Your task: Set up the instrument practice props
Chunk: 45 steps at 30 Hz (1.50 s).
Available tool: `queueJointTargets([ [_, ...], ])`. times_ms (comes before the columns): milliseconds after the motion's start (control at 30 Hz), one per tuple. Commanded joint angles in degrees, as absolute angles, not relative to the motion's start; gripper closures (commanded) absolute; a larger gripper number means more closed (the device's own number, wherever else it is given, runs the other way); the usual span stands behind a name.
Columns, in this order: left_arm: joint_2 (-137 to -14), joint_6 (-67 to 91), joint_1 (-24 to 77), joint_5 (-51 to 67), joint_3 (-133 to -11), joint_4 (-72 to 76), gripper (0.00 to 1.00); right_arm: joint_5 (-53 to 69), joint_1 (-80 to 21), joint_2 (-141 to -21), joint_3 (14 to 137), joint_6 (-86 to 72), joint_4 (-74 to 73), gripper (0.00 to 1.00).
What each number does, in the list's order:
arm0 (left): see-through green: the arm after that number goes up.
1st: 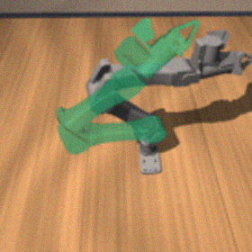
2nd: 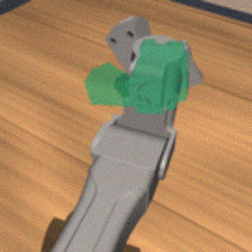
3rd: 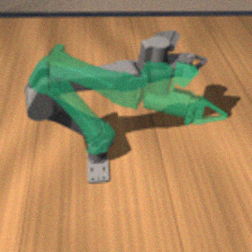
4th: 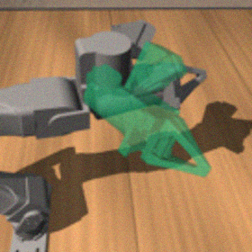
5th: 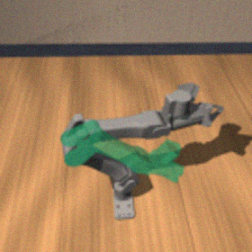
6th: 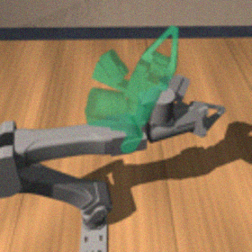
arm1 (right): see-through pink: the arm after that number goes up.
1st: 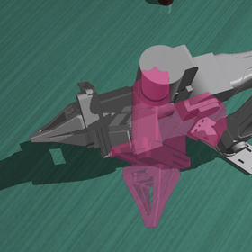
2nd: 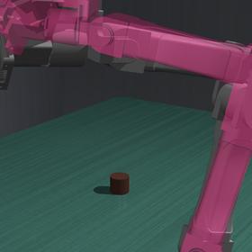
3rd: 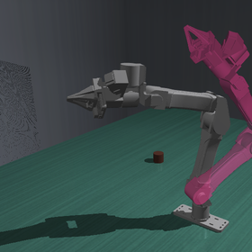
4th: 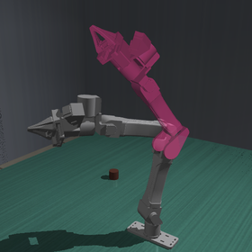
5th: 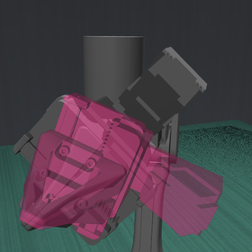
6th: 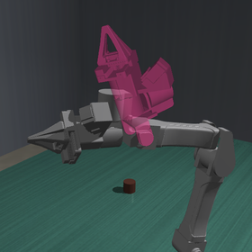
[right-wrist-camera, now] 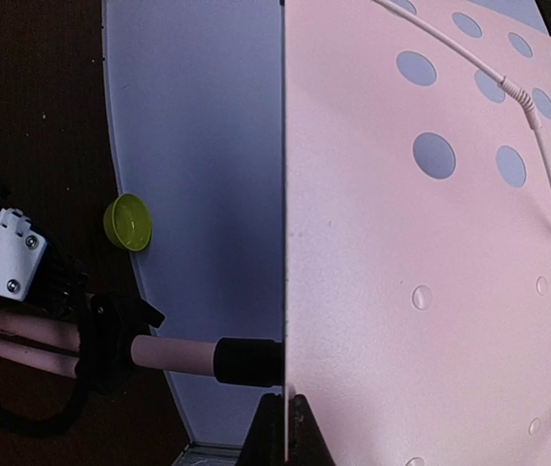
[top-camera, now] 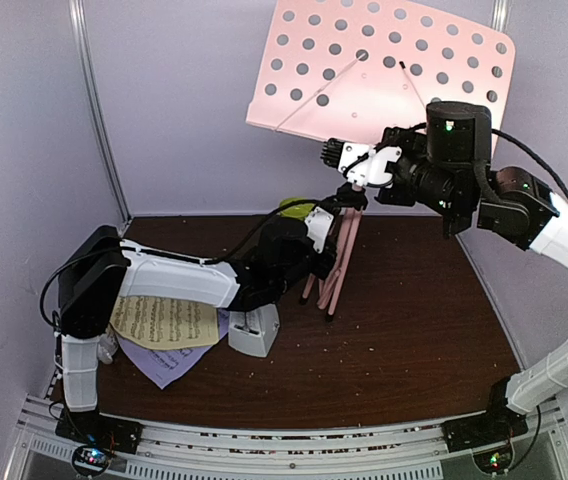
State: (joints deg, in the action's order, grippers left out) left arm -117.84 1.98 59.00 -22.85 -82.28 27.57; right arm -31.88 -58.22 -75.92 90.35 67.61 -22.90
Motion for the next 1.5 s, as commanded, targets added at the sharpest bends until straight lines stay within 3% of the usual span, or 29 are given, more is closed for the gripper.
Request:
queueJointTargets([
  [0,-120.38,-6.14,58.83,-21.48,-82.69,26.8,1.0,-36.46,-57.99,-70.59,96.43,70.75,-5.1,1.0],
  [167,-121.72,-5.71,60.13,-17.17,-84.04,28.67,1.0,-35.79,-58.16,-71.81,97.1,70.47,-5.33,1.0],
  [333,-122.05,1.12,60.05,-17.22,-84.39,29.4,1.0,-35.79,-59.85,-72.45,95.14,69.83,-4.26,0.88],
  [900,-120.81,3.25,60.14,-18.54,-79.54,35.12,1.0,-37.0,-68.4,-69.96,85.46,73.64,4.62,0.26],
  [1133,-120.41,4.27,59.91,-18.98,-78.75,35.22,1.0,-34.82,-73.33,-67.26,84.0,67.13,1.87,0.18],
  [1467,-120.06,7.45,58.49,-17.72,-78.15,35.09,1.0,-33.12,-76.53,-65.37,83.57,58.05,-5.6,0.16],
])
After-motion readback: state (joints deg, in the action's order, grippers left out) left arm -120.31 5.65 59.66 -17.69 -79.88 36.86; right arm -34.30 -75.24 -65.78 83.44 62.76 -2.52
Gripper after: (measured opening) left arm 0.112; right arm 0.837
